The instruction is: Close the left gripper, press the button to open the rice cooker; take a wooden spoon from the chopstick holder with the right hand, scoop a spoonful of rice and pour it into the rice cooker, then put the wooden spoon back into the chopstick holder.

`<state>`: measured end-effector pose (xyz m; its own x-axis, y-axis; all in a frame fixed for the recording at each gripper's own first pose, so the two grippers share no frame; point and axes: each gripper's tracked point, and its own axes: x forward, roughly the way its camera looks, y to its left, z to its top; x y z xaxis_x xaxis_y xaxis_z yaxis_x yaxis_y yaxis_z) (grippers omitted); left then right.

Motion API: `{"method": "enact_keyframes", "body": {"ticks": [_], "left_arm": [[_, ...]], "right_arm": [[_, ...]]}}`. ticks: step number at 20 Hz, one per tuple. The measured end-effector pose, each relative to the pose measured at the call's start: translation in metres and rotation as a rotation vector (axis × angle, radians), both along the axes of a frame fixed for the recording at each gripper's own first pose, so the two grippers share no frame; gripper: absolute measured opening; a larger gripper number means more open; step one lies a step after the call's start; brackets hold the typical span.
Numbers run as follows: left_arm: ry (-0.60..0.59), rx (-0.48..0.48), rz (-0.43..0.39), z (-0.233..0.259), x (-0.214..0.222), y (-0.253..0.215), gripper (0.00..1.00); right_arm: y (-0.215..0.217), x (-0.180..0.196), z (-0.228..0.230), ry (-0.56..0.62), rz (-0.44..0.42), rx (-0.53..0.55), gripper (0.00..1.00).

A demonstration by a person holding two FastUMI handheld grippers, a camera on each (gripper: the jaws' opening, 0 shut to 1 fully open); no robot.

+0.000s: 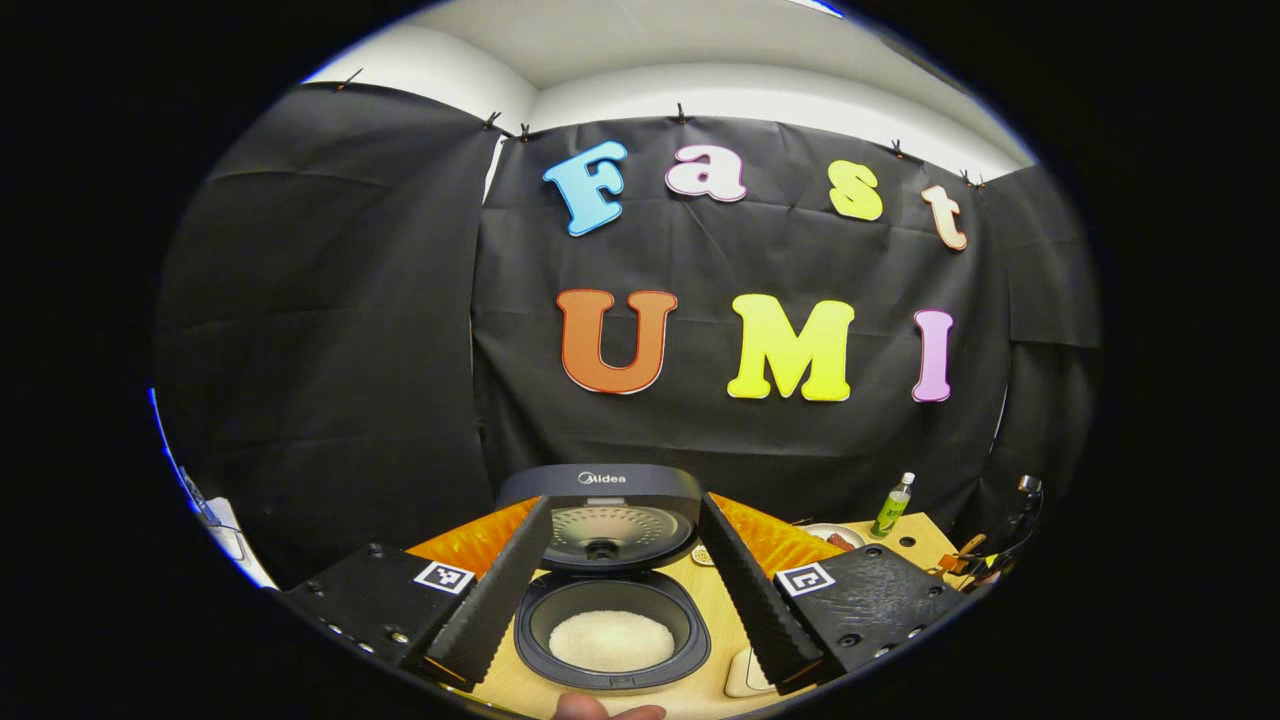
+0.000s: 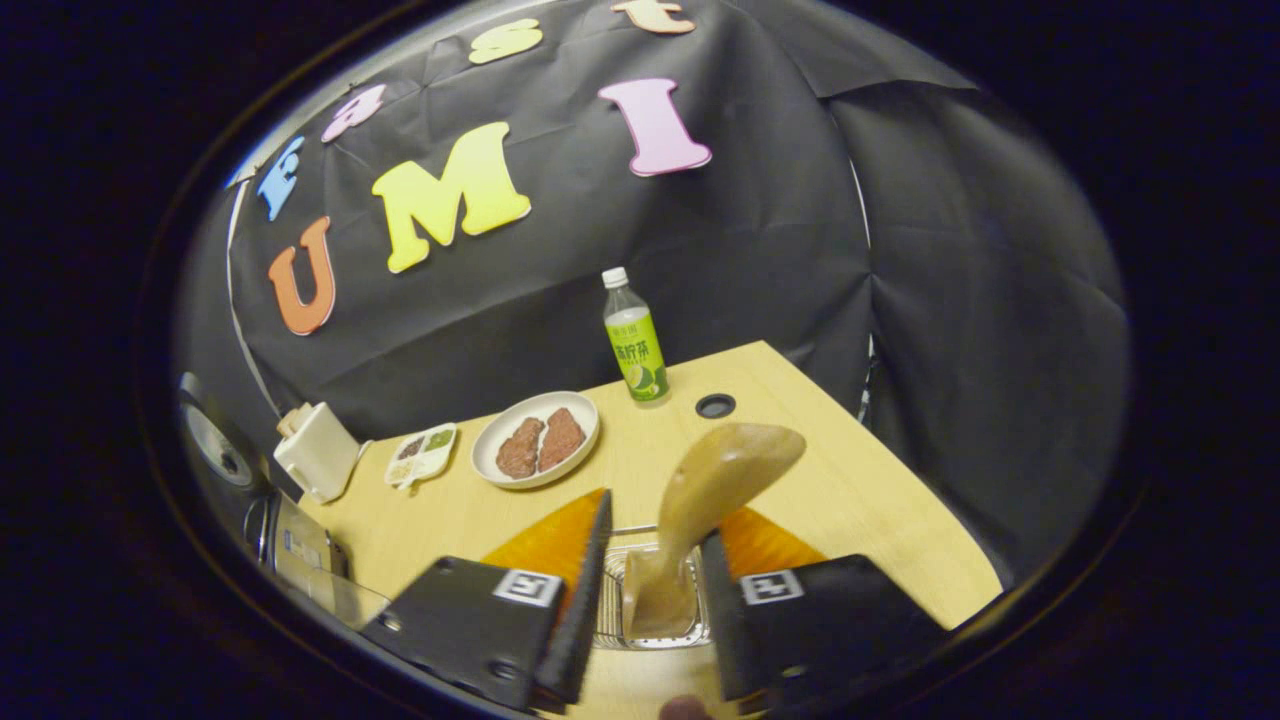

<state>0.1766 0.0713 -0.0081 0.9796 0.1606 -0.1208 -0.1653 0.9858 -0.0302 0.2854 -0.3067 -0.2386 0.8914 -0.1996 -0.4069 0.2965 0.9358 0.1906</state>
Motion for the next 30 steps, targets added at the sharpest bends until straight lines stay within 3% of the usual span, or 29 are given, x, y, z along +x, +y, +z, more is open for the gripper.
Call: {"method": "enact_keyframes", "body": {"ticks": [2,3,6,8,9,10,12,13,14,16,17,18,19,20,21,27,28,30], "left_arm": [[-0.025,-0.008,-0.004,0.011,0.002,0.002,0.94],[-0.038,-0.011,-0.006,0.014,0.002,0.002,0.94],[-0.080,-0.004,0.003,0.031,0.003,0.010,0.94],[-0.103,0.009,0.006,0.041,0.004,0.015,0.94],[-0.109,0.012,0.009,0.043,0.005,0.019,0.94],[-0.113,0.011,0.015,0.045,0.007,0.024,0.94],[-0.115,-0.010,0.022,0.048,0.014,0.031,0.94],[-0.102,-0.020,0.017,0.047,0.019,0.033,0.94],[-0.086,-0.021,0.027,0.045,0.027,0.039,0.94],[-0.070,-0.042,0.046,0.044,0.037,0.054,0.94],[-0.058,-0.063,0.048,0.042,0.045,0.056,0.94],[-0.045,-0.083,0.044,0.040,0.054,0.055,0.94],[-0.030,-0.095,0.038,0.035,0.063,0.054,0.94],[-0.013,-0.094,0.033,0.031,0.071,0.053,0.94],[-0.002,-0.086,0.031,0.026,0.081,0.054,0.94],[0.142,-0.077,0.007,-0.016,0.128,0.049,0.95],[0.161,-0.076,0.010,-0.022,0.131,0.050,0.95],[0.207,-0.067,0.009,-0.034,0.133,0.051,0.95]], "right_arm": [[-0.009,-0.009,0.022,-0.027,-0.042,-0.003,0.77],[-0.012,-0.016,0.035,-0.046,-0.058,-0.007,0.86],[-0.022,-0.040,0.082,-0.113,-0.109,-0.054,0.89],[-0.019,-0.060,0.111,-0.143,-0.123,-0.090,1.00],[-0.017,-0.068,0.122,-0.153,-0.122,-0.110,1.00],[-0.011,-0.076,0.135,-0.165,-0.115,-0.130,0.93],[0.002,-0.090,0.162,-0.198,-0.101,-0.171,0.93],[0.012,-0.094,0.173,-0.212,-0.089,-0.180,1.00],[0.024,-0.098,0.179,-0.220,-0.076,-0.173,0.93],[0.047,-0.107,0.186,-0.221,-0.035,-0.174,0.94],[0.052,-0.110,0.191,-0.226,-0.021,-0.180,1.00],[0.058,-0.115,0.196,-0.230,-0.008,-0.185,0.94],[0.061,-0.121,0.201,-0.236,-0.004,-0.197,0.94],[0.061,-0.126,0.204,-0.244,-0.006,-0.202,1.00],[0.061,-0.131,0.206,-0.248,-0.010,-0.203,0.93],[0.043,-0.166,0.197,-0.229,-0.065,-0.214,1.00],[0.040,-0.172,0.196,-0.227,-0.079,-0.213,0.94],[0.035,-0.183,0.192,-0.222,-0.103,-0.203,0.93]]}}
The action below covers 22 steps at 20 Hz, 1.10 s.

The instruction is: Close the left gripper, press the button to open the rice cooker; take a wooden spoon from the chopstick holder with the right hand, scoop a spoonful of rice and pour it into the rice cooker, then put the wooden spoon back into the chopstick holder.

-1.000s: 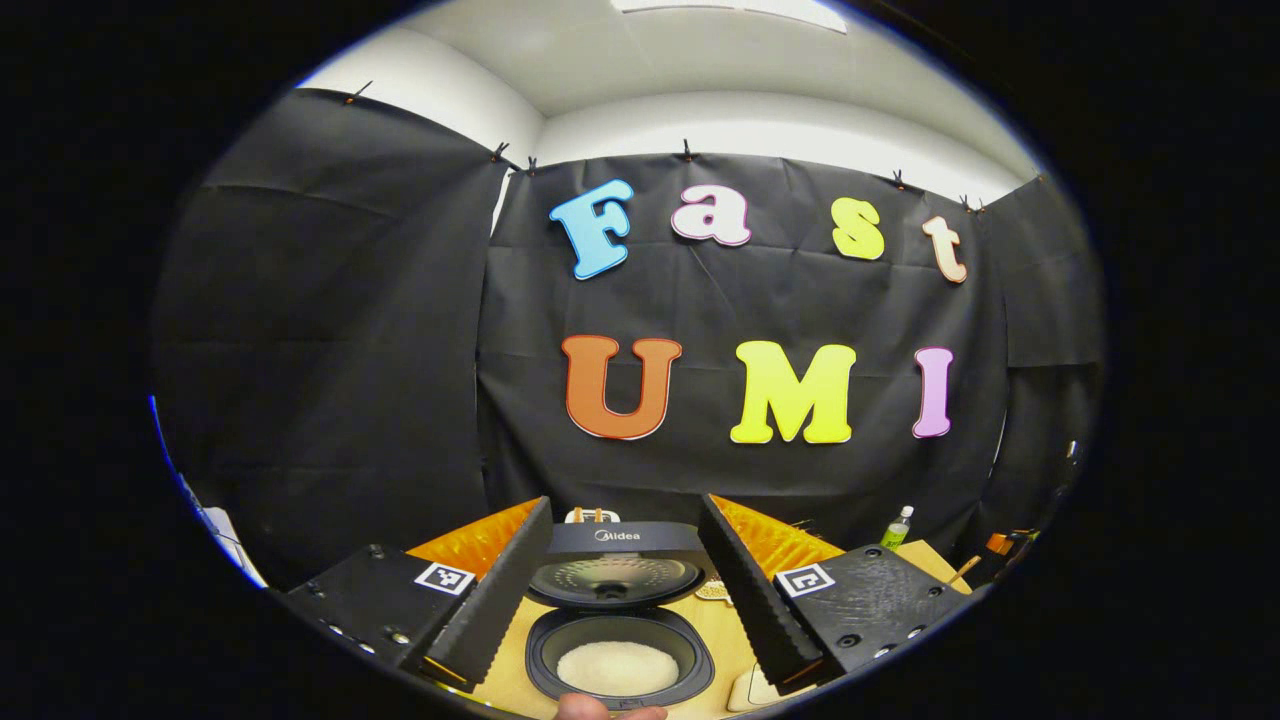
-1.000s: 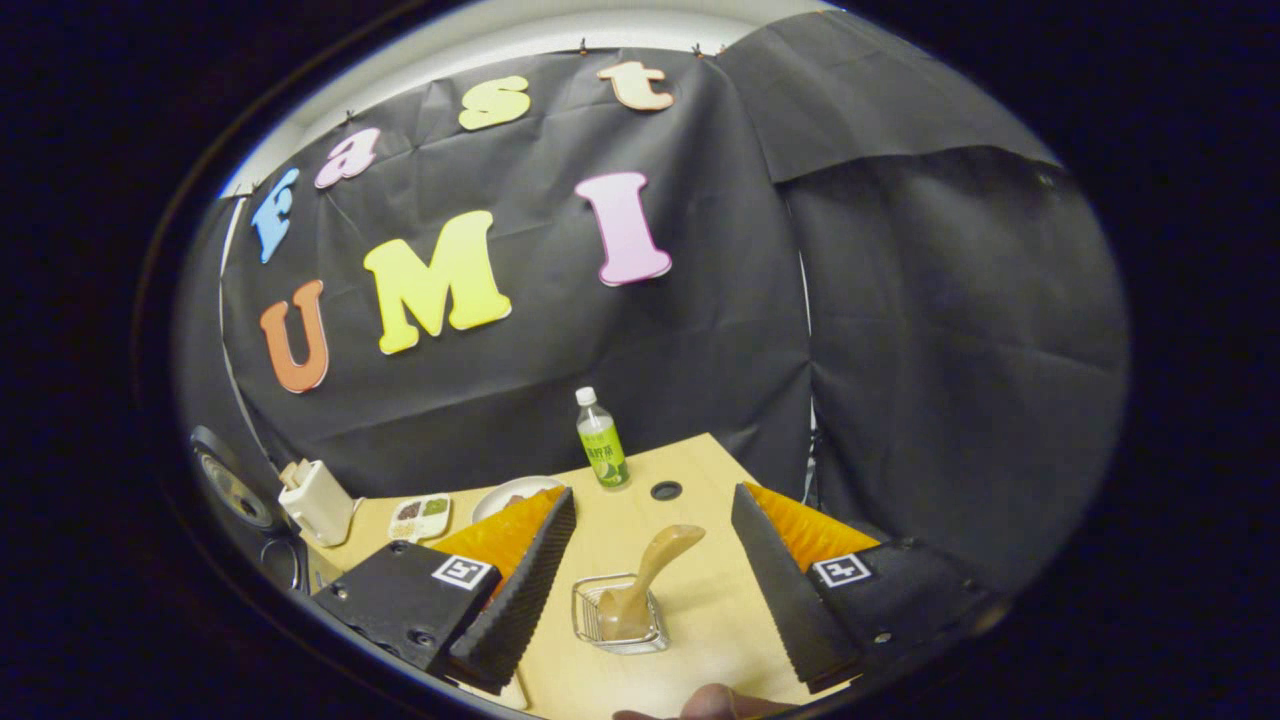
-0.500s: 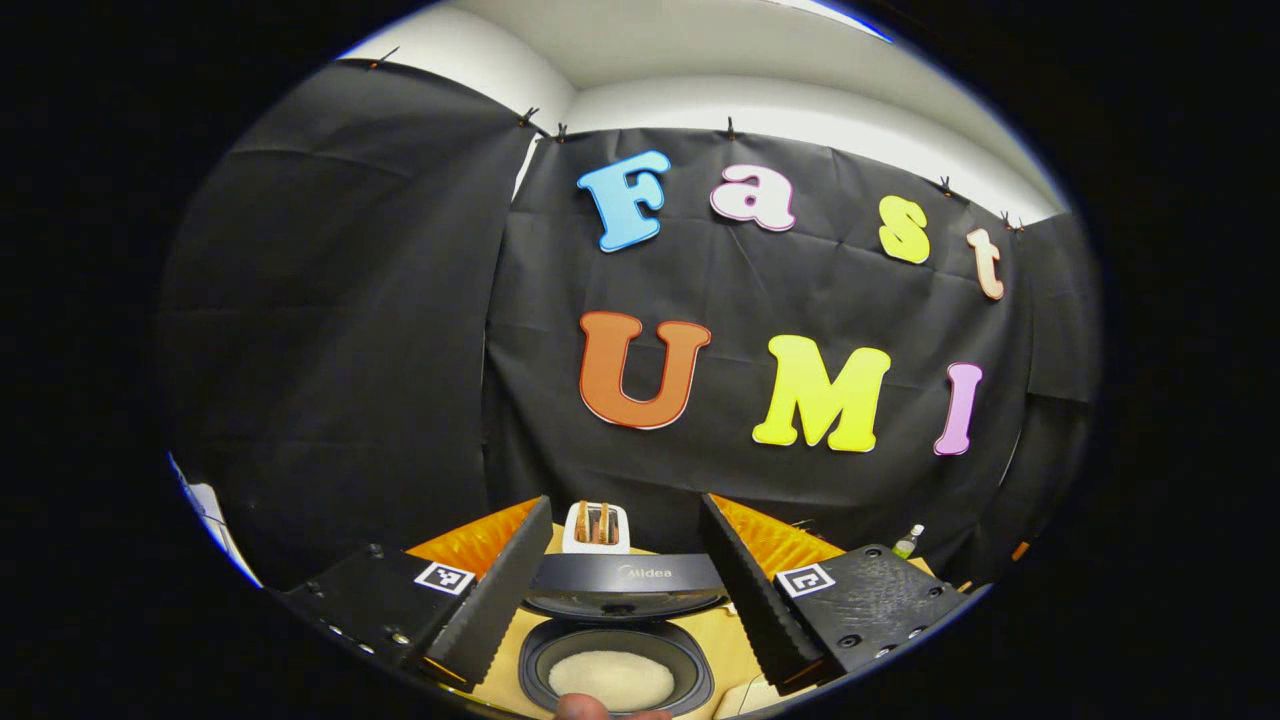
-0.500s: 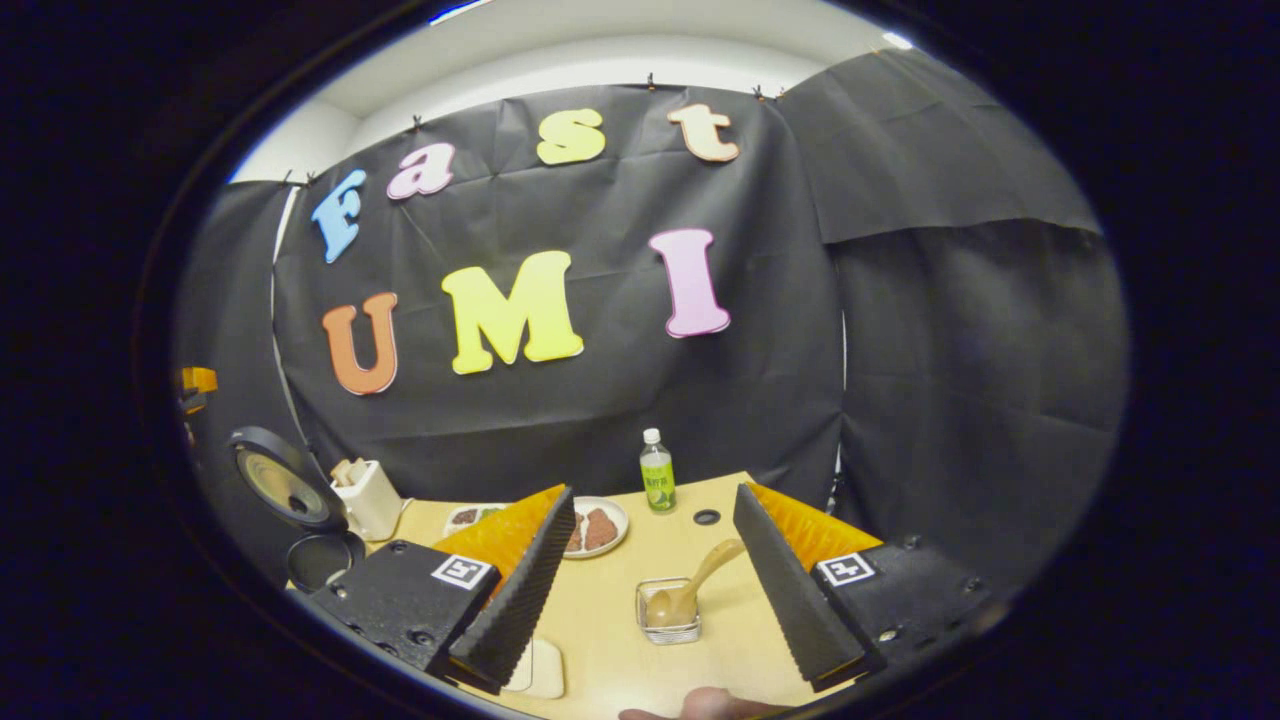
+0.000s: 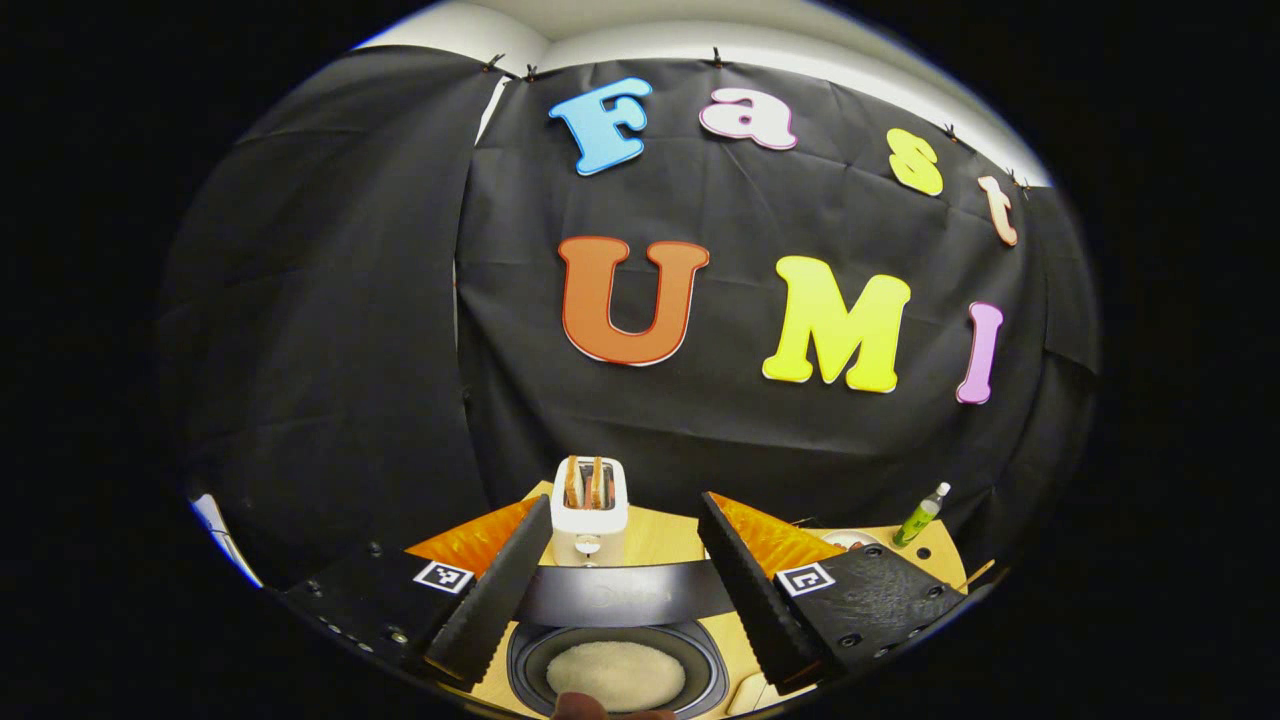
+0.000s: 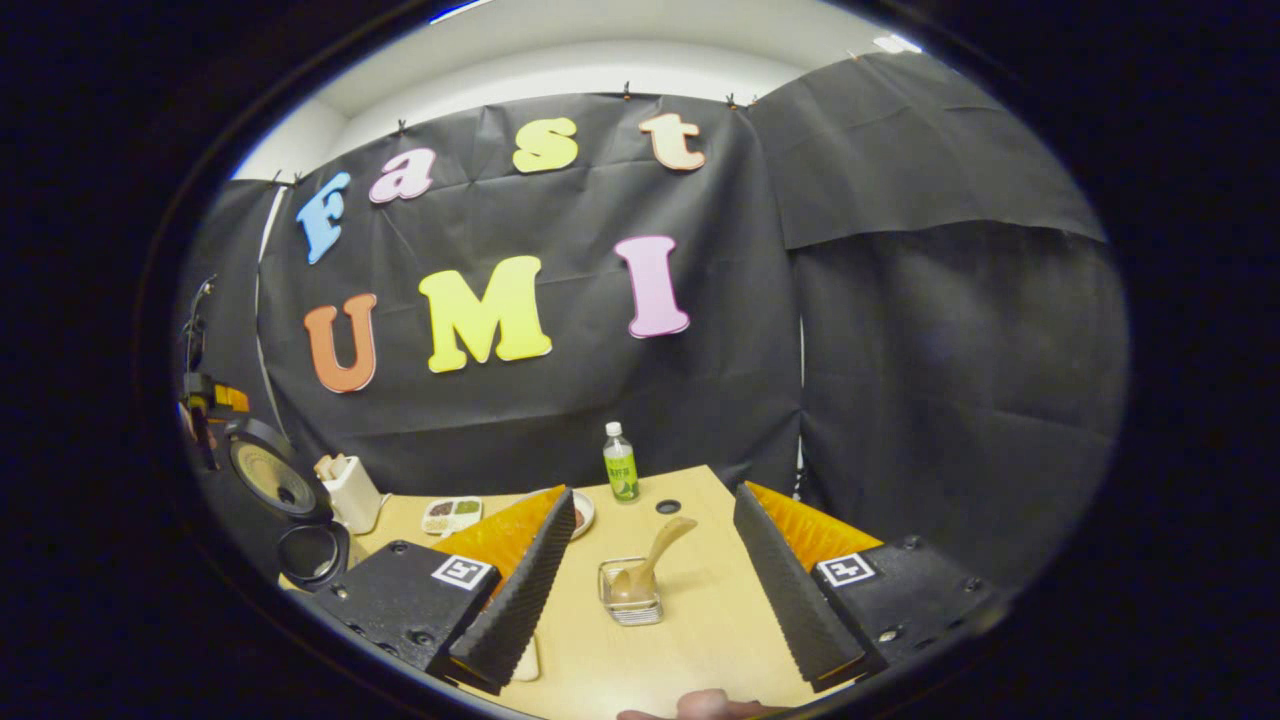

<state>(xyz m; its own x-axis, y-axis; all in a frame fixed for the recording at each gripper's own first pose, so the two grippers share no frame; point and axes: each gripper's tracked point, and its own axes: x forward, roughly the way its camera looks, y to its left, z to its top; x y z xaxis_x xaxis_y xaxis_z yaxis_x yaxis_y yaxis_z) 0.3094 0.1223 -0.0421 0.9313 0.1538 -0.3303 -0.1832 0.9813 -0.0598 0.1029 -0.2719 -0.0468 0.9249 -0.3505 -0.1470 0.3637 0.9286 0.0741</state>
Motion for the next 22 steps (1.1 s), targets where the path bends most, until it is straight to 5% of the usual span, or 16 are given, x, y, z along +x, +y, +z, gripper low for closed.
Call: {"method": "enact_keyframes", "body": {"ticks": [6,8,9,10,11,22], "left_arm": [[0.084,-0.013,-0.035,-0.016,-0.022,-0.005,0.96],[0.114,-0.030,-0.053,-0.023,-0.038,-0.012,0.97],[0.130,-0.041,-0.061,-0.028,-0.046,-0.015,0.97],[0.147,-0.053,-0.068,-0.032,-0.056,-0.019,0.97],[0.165,-0.065,-0.072,-0.039,-0.068,-0.022,0.97],[0.351,-0.118,-0.098,-0.121,-0.138,-0.050,0.97]], "right_arm": [[0.017,-0.011,-0.005,0.007,0.008,0.023,0.94],[0.034,-0.008,-0.003,0.008,0.045,0.009,1.00],[0.042,-0.007,-0.001,0.009,0.063,0.001,0.94],[0.051,-0.005,0.000,0.009,0.083,-0.009,1.00],[0.060,-0.002,0.002,0.007,0.102,-0.019,0.94],[0.112,0.024,0.001,0.023,0.243,-0.053,0.97]]}}
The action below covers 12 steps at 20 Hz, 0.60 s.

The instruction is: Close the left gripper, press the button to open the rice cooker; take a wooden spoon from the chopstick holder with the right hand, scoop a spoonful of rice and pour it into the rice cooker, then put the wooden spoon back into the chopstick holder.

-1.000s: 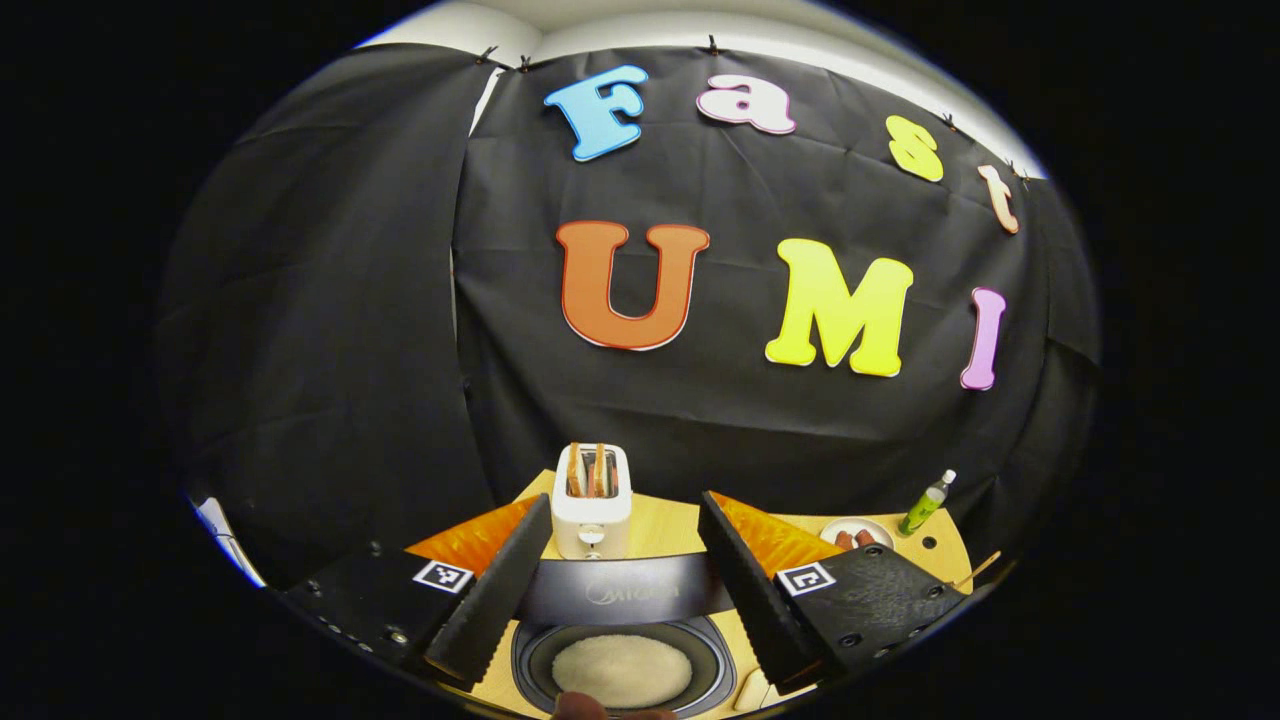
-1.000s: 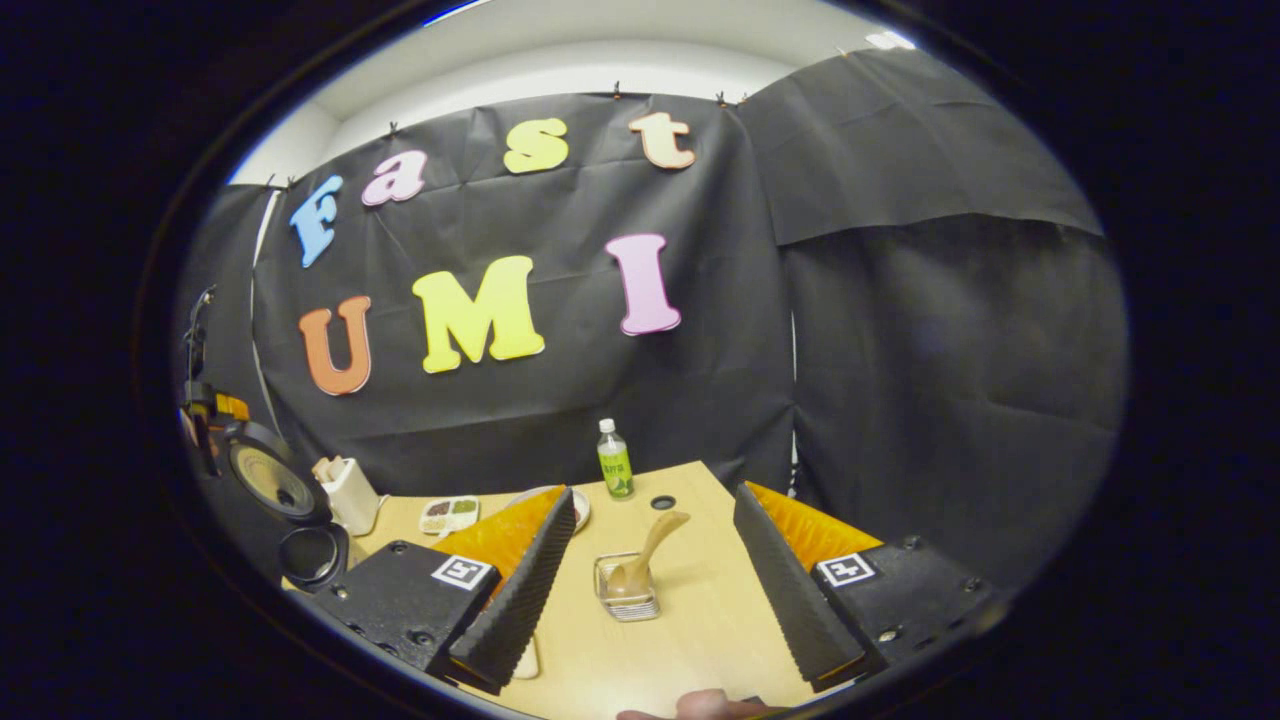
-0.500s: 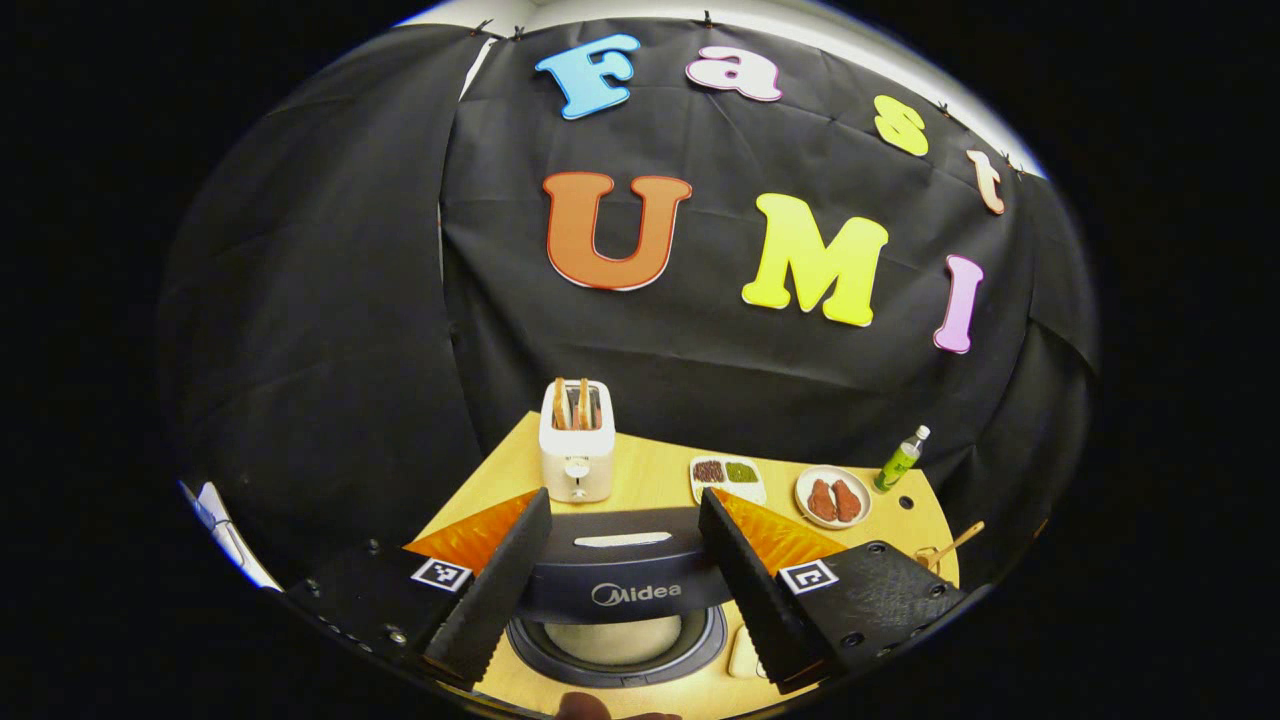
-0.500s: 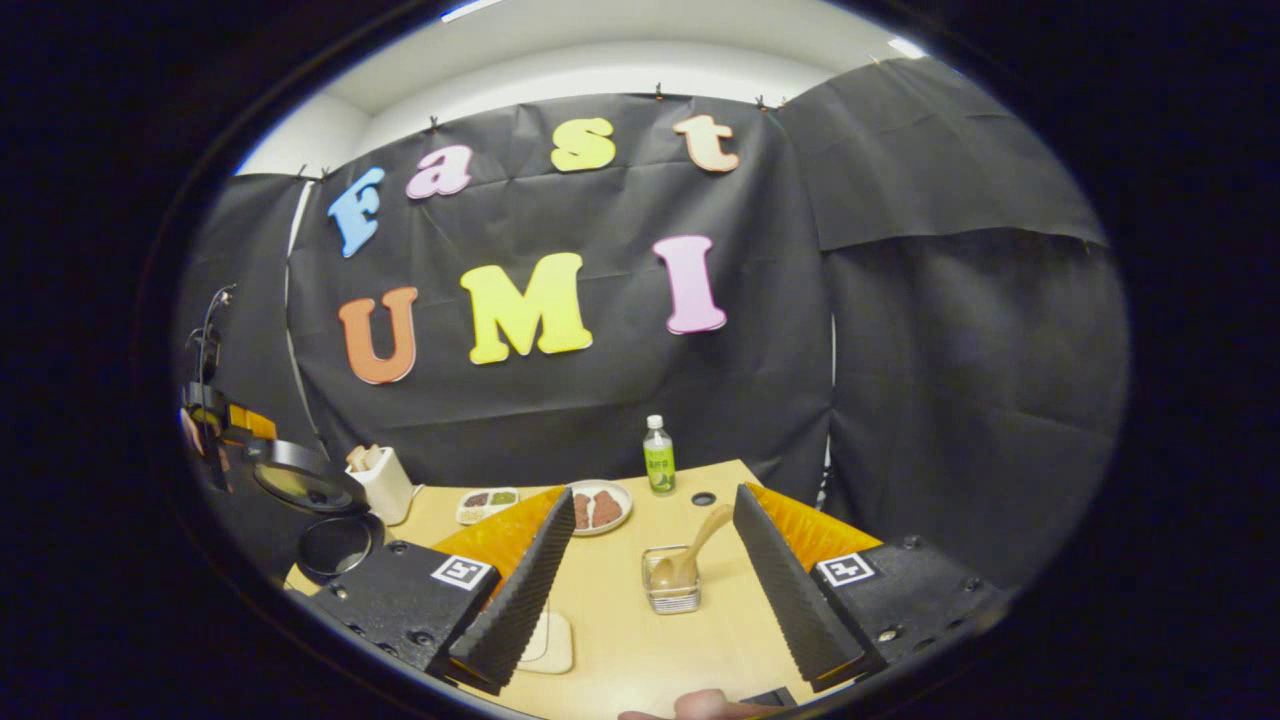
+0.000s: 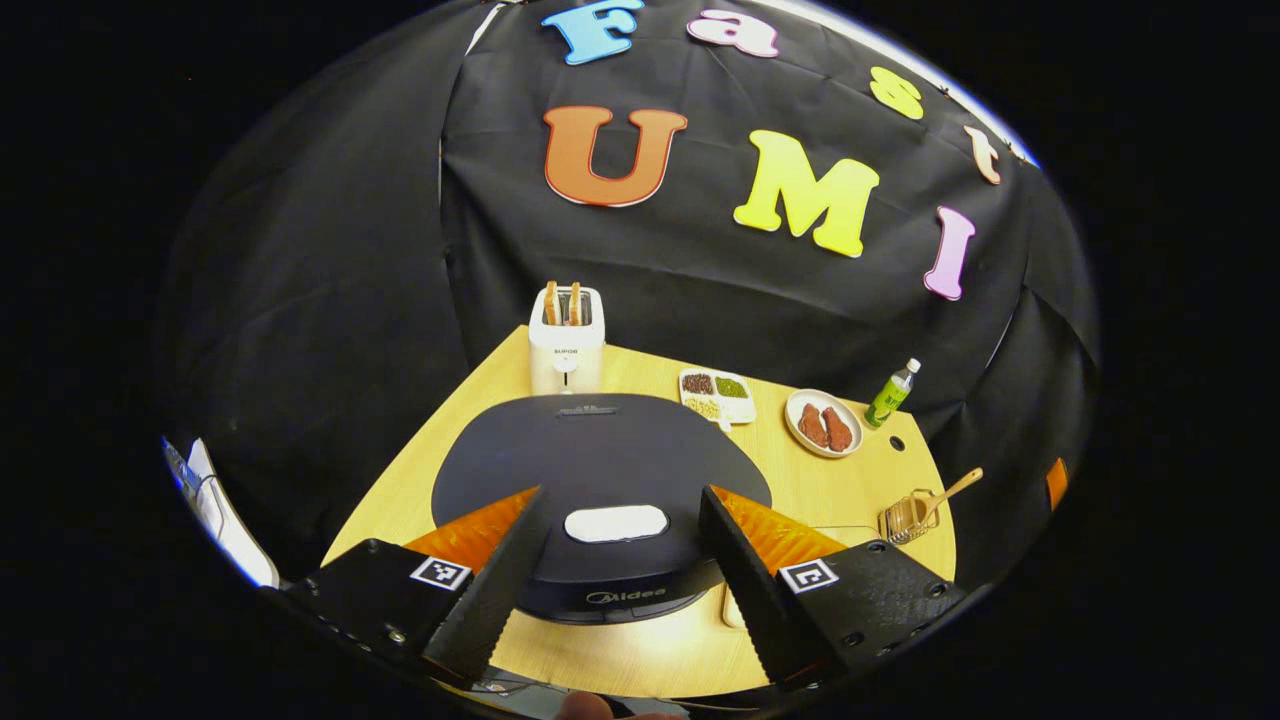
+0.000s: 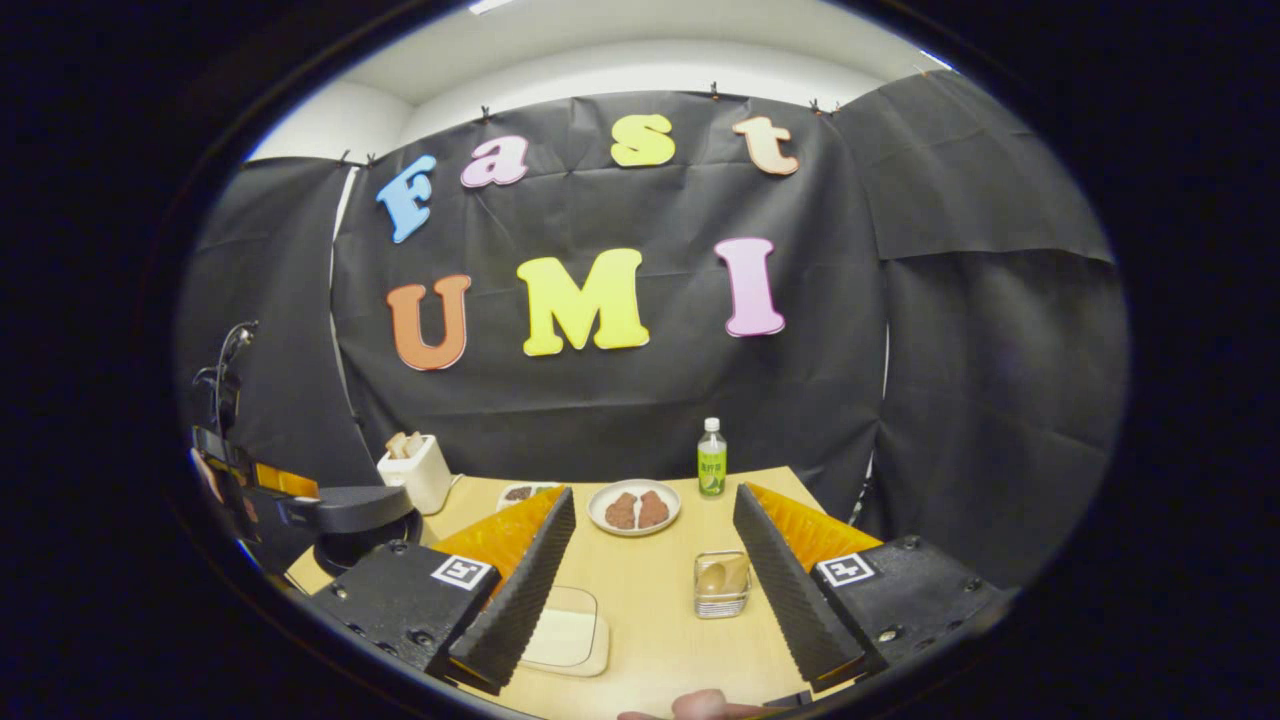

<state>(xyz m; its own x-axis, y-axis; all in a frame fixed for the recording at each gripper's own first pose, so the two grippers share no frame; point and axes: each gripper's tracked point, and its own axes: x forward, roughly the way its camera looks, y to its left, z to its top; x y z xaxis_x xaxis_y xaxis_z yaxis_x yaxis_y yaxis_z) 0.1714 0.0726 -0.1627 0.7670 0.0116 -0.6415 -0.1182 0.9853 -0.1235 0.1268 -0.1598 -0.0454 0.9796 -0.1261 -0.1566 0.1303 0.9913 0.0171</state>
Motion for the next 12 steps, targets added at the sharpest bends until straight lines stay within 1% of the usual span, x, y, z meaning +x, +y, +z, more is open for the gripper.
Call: {"method": "enact_keyframes", "body": {"ticks": [1,2,3,4,8,9,10,12], "left_arm": [[0.016,0.002,0.001,-0.006,-0.002,0.000,0.96],[0.031,0.005,0.002,-0.013,-0.002,-0.002,0.97],[0.045,0.008,0.003,-0.021,-0.002,-0.002,0.97],[0.059,0.013,0.005,-0.027,-0.003,-0.003,0.97],[0.120,0.034,0.017,-0.049,-0.016,-0.006,0.97],[0.132,0.037,0.023,-0.052,-0.017,-0.007,1.00],[0.144,0.040,0.029,-0.056,-0.016,-0.008,0.97],[0.171,0.040,0.047,-0.065,-0.017,-0.010,0.97]], "right_arm": [[0.001,0.003,-0.001,0.001,0.006,0.004,0.94],[0.002,0.006,-0.003,0.004,0.012,0.010,1.00],[0.004,0.009,-0.004,0.007,0.019,0.016,1.00],[0.005,0.013,-0.006,0.011,0.026,0.021,0.94],[0.012,0.028,-0.013,0.038,0.044,0.031,0.94],[0.015,0.032,-0.013,0.038,0.054,0.037,1.00],[0.016,0.036,-0.013,0.039,0.062,0.038,1.00],[0.019,0.046,-0.014,0.037,0.084,0.041,1.00]]}}
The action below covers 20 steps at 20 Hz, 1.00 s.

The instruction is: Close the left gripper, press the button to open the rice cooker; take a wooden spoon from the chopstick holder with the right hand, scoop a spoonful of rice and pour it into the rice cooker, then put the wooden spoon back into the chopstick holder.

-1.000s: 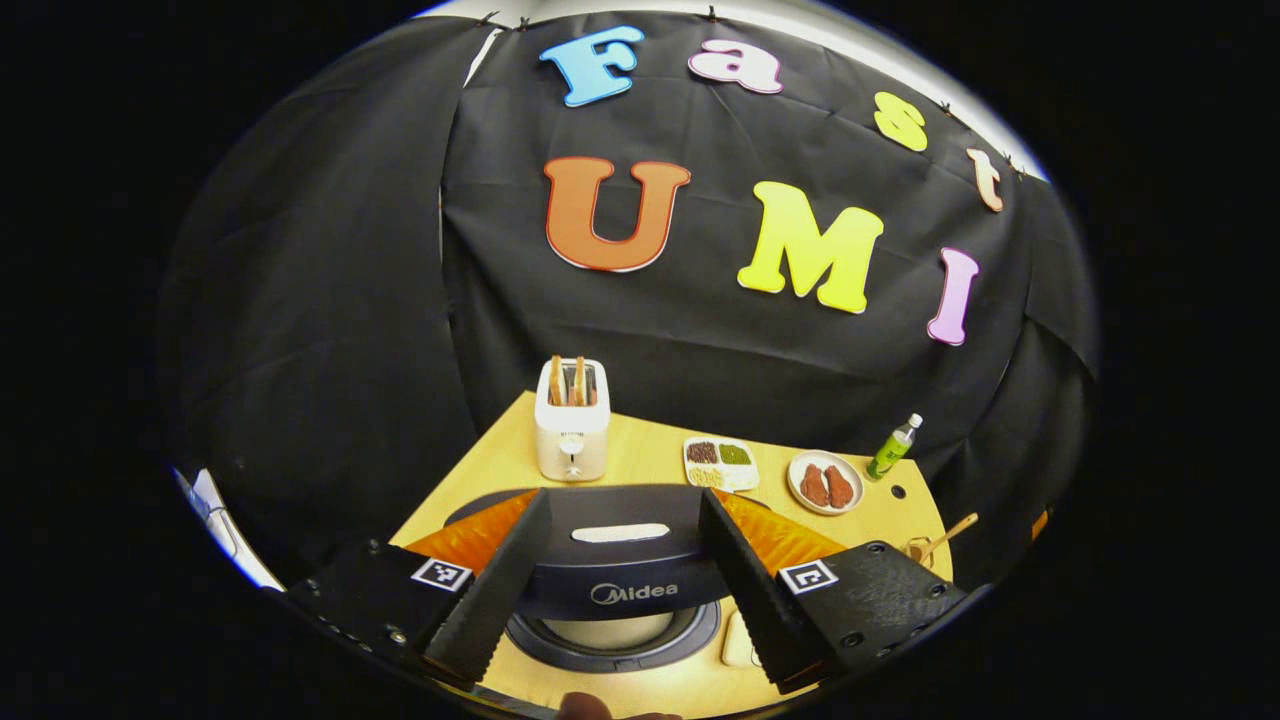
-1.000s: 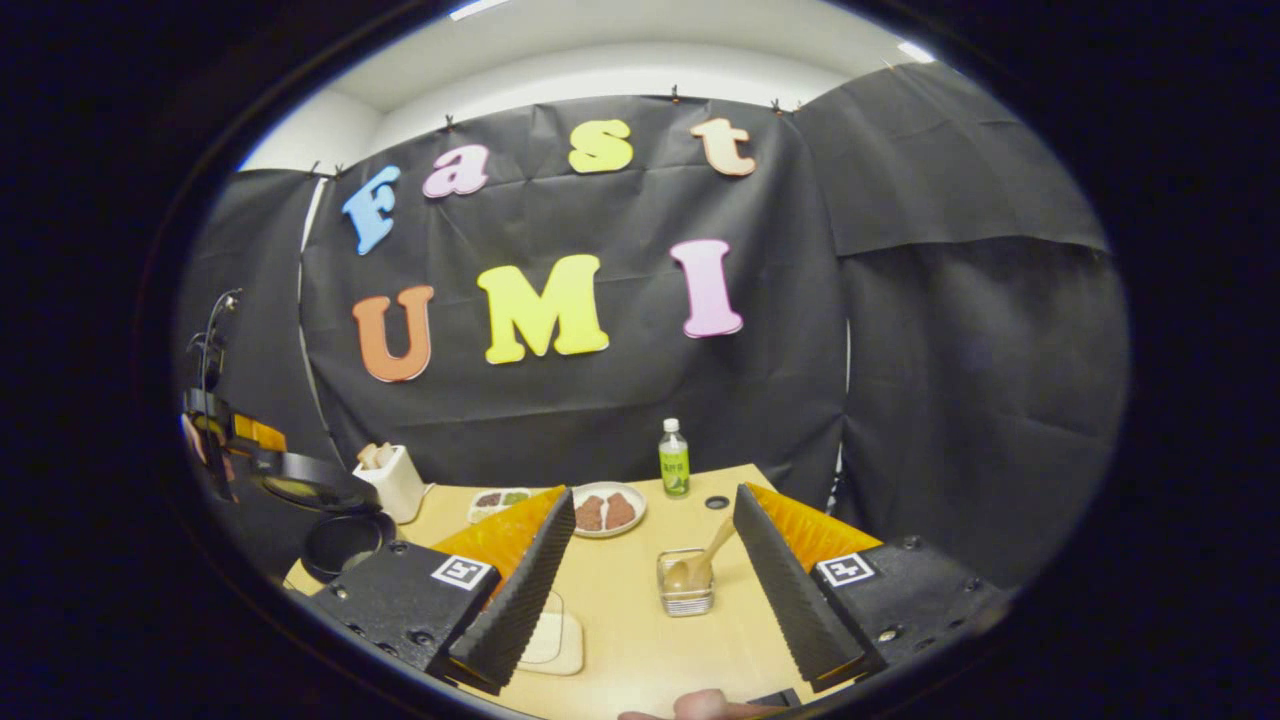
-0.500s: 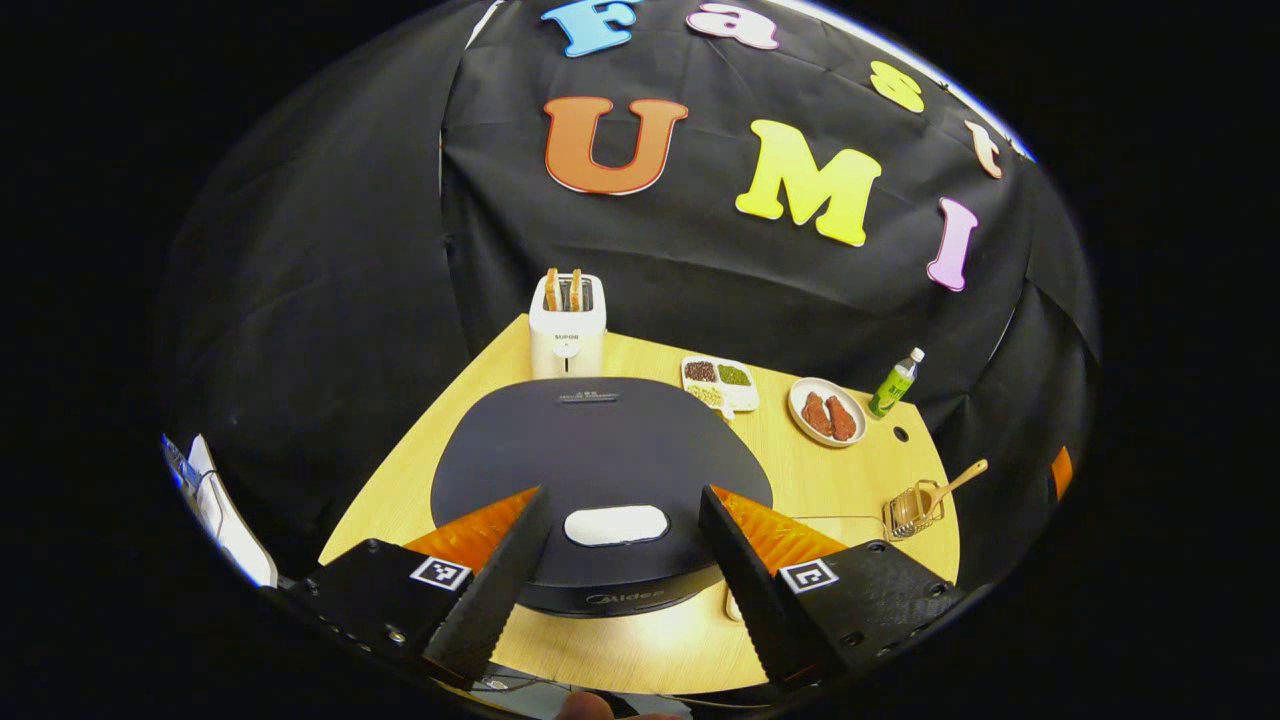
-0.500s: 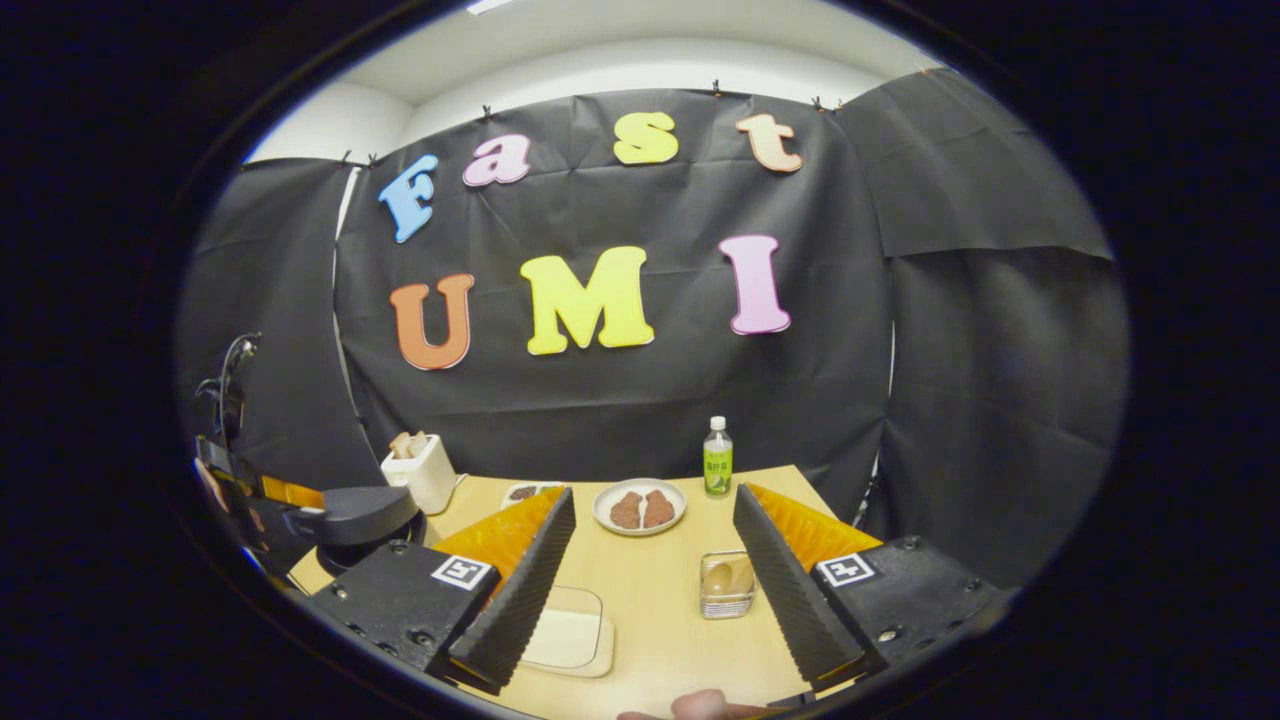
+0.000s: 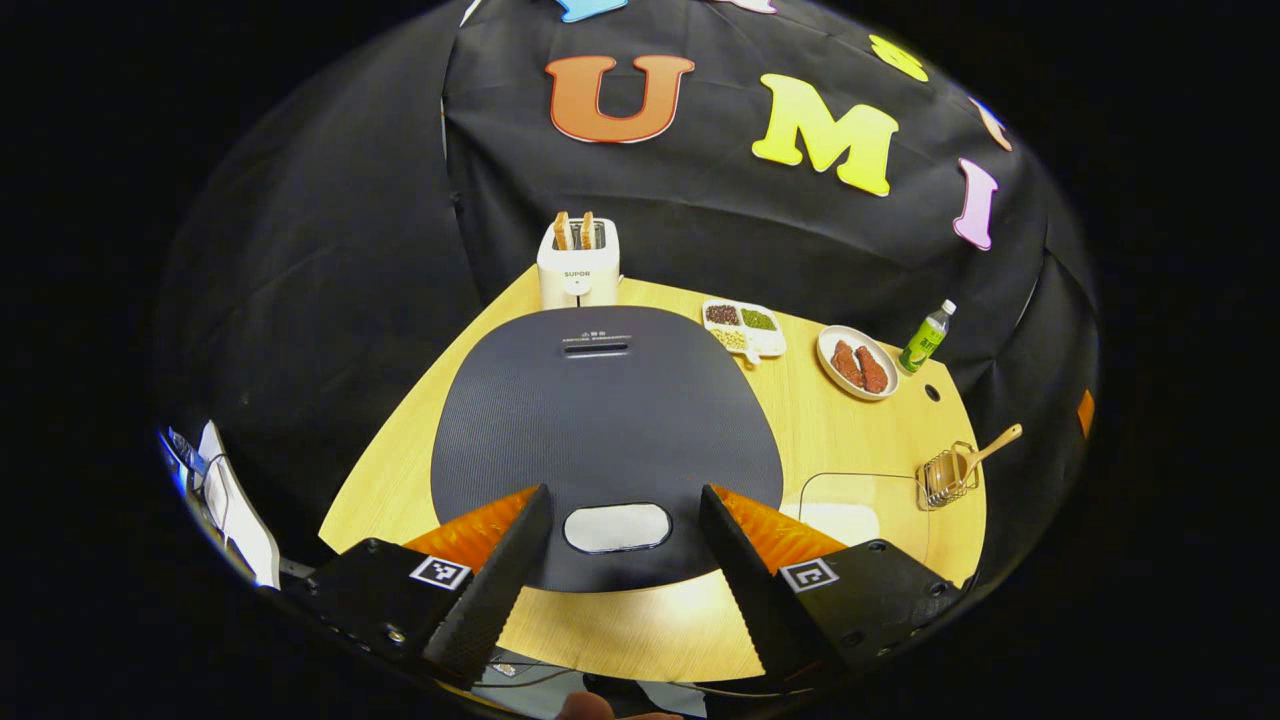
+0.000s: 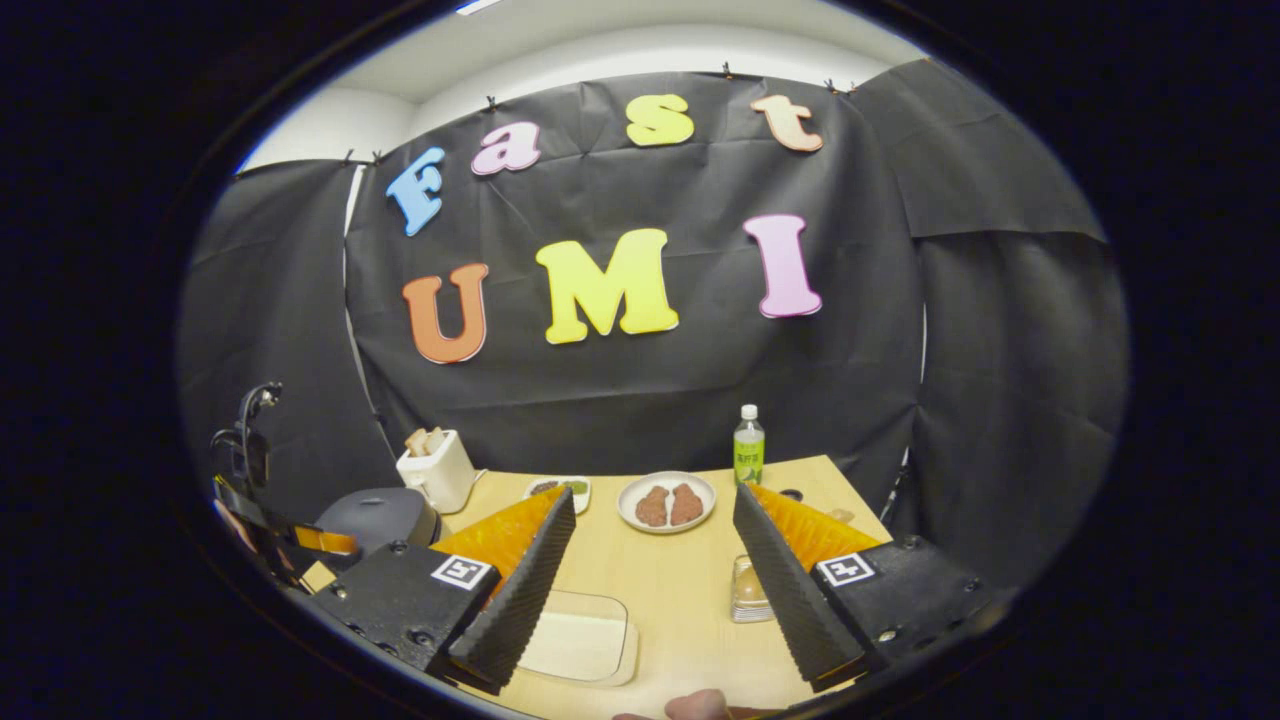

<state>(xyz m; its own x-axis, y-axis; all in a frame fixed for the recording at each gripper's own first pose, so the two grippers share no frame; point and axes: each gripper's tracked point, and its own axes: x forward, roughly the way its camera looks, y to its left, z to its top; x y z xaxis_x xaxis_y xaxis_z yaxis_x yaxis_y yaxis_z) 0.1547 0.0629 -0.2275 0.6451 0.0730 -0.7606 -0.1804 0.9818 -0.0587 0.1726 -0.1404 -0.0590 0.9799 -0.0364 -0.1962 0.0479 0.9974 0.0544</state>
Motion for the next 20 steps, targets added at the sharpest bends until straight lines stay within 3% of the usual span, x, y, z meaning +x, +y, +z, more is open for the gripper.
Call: {"method": "enact_keyframes", "body": {"ticks": [2,3,4,5,6,9,10,11,12,13,15,16,17,18,20], "left_arm": [[0.009,0.019,0.023,0.000,0.000,0.003,0.98],[0.028,0.022,0.034,-0.003,-0.004,0.001,1.00],[0.025,0.036,0.032,-0.002,-0.003,0.001,0.96],[0.024,0.047,0.028,-0.005,-0.001,0.002,0.96],[0.046,0.041,0.034,-0.010,-0.006,0.001,1.00],[0.037,0.043,0.058,-0.008,-0.002,0.002,0.97],[0.041,0.047,0.066,-0.008,-0.003,0.002,0.97],[0.032,0.053,0.065,-0.006,-0.001,0.002,1.00],[0.030,0.053,0.067,-0.005,-0.002,0.002,0.96],[0.006,0.050,0.077,-0.001,0.000,0.002,1.00],[-0.063,0.019,0.089,0.017,-0.002,-0.002,0.94],[-0.112,0.015,0.080,0.032,-0.001,-0.005,0.95],[-0.167,0.019,0.068,0.046,-0.002,-0.005,0.95],[-0.223,0.025,0.050,0.064,-0.005,-0.007,0.95],[-0.330,0.040,0.014,0.099,-0.014,-0.012,0.95]], "right_arm": [[0.004,0.009,0.001,-0.006,0.024,0.009,1.00],[0.004,0.014,0.000,-0.009,0.032,0.014,0.94],[0.005,0.018,0.000,-0.015,0.040,0.023,1.00],[0.007,0.024,-0.002,-0.017,0.048,0.034,0.94],[0.010,0.030,-0.005,-0.014,0.058,0.044,0.94],[0.011,0.046,-0.010,-0.011,0.076,0.055,0.94],[0.011,0.052,-0.011,-0.011,0.076,0.050,1.00],[0.011,0.056,-0.011,-0.009,0.080,0.046,1.00],[0.013,0.058,-0.009,-0.009,0.088,0.044,0.94],[0.015,0.059,-0.005,-0.014,0.091,0.041,0.94],[0.014,0.053,0.011,-0.045,0.078,0.024,0.94],[0.016,0.047,0.020,-0.065,0.070,0.019,1.00],[0.022,0.038,0.028,-0.083,0.068,0.018,0.94],[0.029,0.027,0.035,-0.098,0.067,0.016,1.00],[0.044,0.001,0.052,-0.136,0.059,-0.002,1.00]]}}
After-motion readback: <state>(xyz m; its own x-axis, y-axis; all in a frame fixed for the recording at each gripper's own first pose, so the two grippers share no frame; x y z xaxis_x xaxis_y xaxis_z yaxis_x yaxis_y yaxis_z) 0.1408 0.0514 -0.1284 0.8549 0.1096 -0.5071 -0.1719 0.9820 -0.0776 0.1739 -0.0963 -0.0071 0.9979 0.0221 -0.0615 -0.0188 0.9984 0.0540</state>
